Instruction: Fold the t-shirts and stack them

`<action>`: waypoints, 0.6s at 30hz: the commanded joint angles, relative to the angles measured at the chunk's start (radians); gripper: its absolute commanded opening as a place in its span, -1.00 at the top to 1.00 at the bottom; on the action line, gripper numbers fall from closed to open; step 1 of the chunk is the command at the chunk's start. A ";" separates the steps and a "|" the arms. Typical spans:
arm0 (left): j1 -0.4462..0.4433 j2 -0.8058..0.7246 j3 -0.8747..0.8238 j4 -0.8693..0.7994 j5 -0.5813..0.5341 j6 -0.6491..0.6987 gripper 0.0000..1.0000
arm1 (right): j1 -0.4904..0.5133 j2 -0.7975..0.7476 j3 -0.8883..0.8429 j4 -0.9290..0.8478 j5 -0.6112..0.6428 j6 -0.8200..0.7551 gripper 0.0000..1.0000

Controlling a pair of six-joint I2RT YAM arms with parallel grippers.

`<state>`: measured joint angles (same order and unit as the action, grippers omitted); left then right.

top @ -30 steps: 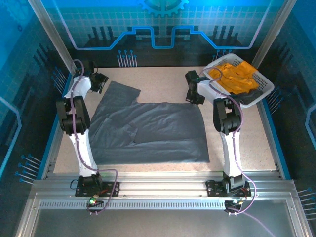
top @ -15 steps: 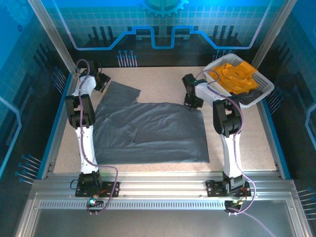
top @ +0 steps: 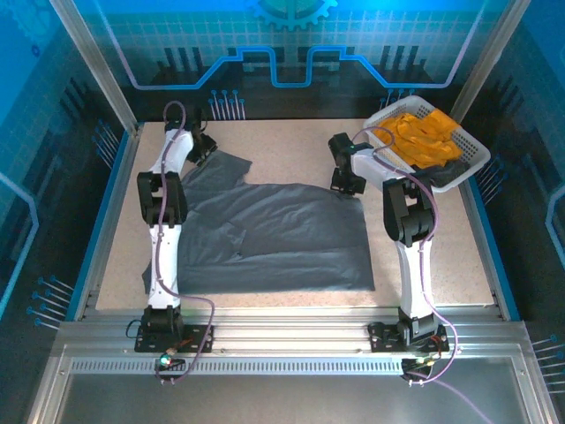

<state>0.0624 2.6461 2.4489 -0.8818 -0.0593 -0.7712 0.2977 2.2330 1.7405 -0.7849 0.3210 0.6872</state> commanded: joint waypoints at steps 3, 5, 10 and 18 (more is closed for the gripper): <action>-0.002 0.035 0.015 -0.252 -0.037 0.040 0.67 | -0.013 -0.032 -0.003 -0.004 -0.019 -0.018 1.00; -0.002 0.025 0.027 -0.235 -0.050 0.053 0.99 | -0.017 -0.032 -0.006 0.001 -0.026 -0.023 1.00; -0.009 -0.056 0.026 -0.164 -0.084 0.094 1.00 | -0.031 -0.046 -0.014 0.023 -0.039 -0.048 1.00; -0.013 -0.418 -0.353 0.069 -0.054 0.119 1.00 | -0.055 -0.105 -0.014 0.084 -0.064 -0.123 1.00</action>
<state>0.0540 2.3985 2.1803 -0.8974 -0.1188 -0.6765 0.2588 2.1971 1.7329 -0.7368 0.2771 0.6109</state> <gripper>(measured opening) 0.053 0.061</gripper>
